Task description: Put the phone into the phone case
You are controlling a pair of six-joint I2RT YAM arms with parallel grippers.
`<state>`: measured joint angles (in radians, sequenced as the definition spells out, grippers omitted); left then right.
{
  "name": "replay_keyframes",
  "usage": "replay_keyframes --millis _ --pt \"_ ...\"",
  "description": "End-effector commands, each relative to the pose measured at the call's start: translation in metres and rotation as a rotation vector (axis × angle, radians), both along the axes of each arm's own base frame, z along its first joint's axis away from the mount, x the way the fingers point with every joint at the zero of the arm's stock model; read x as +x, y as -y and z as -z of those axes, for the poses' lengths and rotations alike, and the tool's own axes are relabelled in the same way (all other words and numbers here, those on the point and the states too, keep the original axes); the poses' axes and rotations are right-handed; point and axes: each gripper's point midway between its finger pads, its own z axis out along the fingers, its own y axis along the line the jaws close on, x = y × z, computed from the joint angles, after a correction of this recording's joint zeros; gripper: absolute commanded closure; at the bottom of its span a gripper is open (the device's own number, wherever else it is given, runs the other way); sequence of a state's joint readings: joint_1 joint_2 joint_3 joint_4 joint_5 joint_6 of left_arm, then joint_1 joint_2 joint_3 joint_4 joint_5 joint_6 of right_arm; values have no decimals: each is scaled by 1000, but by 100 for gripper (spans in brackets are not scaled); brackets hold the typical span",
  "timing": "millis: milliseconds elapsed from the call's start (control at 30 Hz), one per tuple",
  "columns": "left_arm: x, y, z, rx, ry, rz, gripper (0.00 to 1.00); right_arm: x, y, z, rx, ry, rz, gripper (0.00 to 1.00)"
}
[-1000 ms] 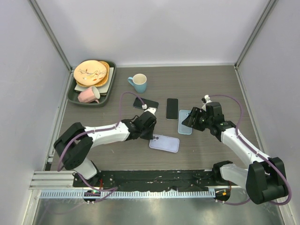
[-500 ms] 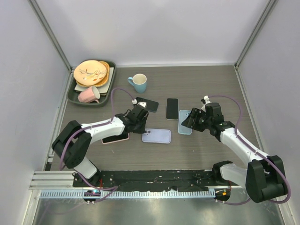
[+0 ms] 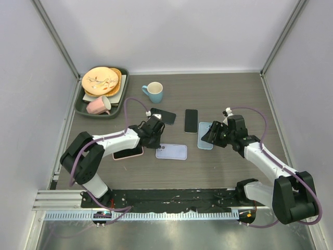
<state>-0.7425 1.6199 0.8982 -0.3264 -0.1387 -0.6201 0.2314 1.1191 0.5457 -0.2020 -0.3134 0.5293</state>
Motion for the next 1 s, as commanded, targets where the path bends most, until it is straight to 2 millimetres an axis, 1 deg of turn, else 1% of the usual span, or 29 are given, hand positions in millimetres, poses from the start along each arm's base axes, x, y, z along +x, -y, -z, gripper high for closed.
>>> replay_keyframes --millis 0,267,367,400,433,467,500,567,633,700,733,767,800,833,867,900,933,967 --pt "15 4 -13 -17 39 -29 100 8 -2 -8 19 39 0 45" --pt "12 5 -10 -38 26 -31 100 7 -3 -4 21 30 -4 45" --pt "12 4 -15 -44 40 -30 84 7 -3 -5 22 35 -8 45" --pt "12 4 -18 -47 47 -28 68 8 -4 -7 22 38 -8 44" --pt "12 4 -22 -54 60 -28 63 8 -3 -6 21 37 -9 44" --pt "14 2 -25 -51 74 -32 60 8 -3 -6 21 39 -8 44" --pt "14 0 -29 -53 85 -36 52 8 -3 -6 20 37 -8 44" --pt "14 -3 -39 -63 118 -43 43 8 -4 -7 22 41 -13 44" --pt "16 -8 -52 -80 165 -57 38 8 -4 -8 22 44 -14 42" --pt "18 -8 -63 -103 208 -56 32 7 -3 -8 22 46 -13 41" --pt "16 -10 -62 -110 214 -54 30 6 -3 -8 22 44 -14 40" --pt "18 -12 -70 -134 231 -62 27 7 -3 -9 24 49 -14 40" --pt "16 -5 -74 -185 227 -37 27 7 -3 -10 26 52 -13 38" --pt "14 -5 -72 -203 218 -33 27 7 -4 -10 27 52 -14 37" --pt "17 -8 -75 -232 216 -42 27 7 -4 -11 27 55 -14 36" --pt "17 -8 -73 -261 209 -49 27 6 -4 -12 27 57 -16 34" --pt "14 -4 -74 -307 186 -31 27 6 -4 -14 30 67 -14 29" --pt "17 -8 -74 -336 175 -46 27 7 -4 -17 31 79 -17 27"
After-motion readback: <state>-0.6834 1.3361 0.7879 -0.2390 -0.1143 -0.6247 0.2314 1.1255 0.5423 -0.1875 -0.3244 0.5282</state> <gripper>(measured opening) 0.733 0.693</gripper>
